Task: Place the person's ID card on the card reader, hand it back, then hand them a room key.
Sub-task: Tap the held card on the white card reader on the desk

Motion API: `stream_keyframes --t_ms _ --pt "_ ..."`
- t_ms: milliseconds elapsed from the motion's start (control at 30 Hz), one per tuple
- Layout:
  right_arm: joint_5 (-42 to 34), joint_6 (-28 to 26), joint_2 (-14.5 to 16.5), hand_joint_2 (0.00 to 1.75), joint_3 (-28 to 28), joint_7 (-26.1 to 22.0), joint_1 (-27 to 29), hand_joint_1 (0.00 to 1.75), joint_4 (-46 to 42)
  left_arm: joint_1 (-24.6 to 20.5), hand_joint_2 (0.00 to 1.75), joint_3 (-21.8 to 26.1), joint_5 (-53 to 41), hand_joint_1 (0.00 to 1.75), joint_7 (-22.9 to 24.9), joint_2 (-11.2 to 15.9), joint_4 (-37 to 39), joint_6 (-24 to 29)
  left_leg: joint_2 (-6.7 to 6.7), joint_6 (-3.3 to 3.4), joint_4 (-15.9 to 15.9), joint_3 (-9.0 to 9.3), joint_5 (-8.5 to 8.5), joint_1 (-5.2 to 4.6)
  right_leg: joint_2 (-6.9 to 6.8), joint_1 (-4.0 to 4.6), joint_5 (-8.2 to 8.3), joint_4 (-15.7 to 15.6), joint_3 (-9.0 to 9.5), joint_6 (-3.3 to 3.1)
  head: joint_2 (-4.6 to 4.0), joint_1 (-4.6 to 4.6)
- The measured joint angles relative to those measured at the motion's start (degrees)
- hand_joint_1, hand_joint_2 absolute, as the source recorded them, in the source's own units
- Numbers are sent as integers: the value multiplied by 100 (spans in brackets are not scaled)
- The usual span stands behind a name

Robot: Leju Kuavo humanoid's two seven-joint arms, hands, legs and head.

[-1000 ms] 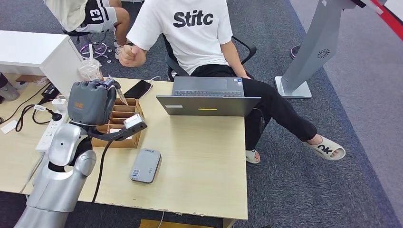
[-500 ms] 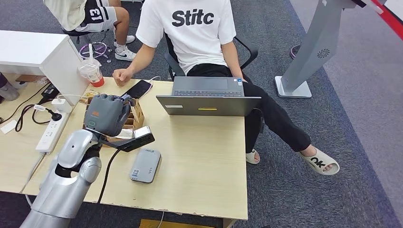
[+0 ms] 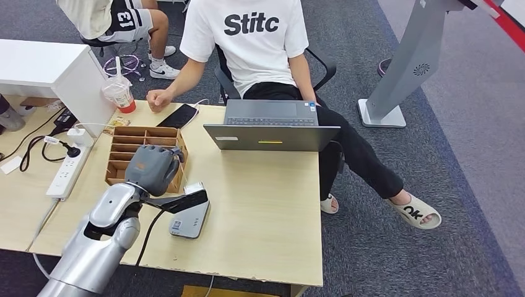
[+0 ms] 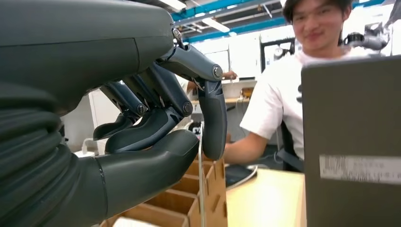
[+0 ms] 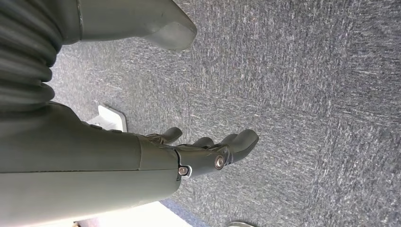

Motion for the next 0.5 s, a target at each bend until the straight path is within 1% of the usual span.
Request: stream_keyframes --t_ms 267,500 --pt "60 2 1 175 -20 -1 -1 0 0 153 175 -247 38 175 -113 -43 380 14 0 0 0 -1 0 0 0 0 0 0 -2 0 0 -1" --pt "87 2 8 175 -21 -13 -1 0 0 226 175 -369 40 175 -137 -110 591 23 0 0 0 -2 0 0 0 0 0 0 -2 0 0 0"
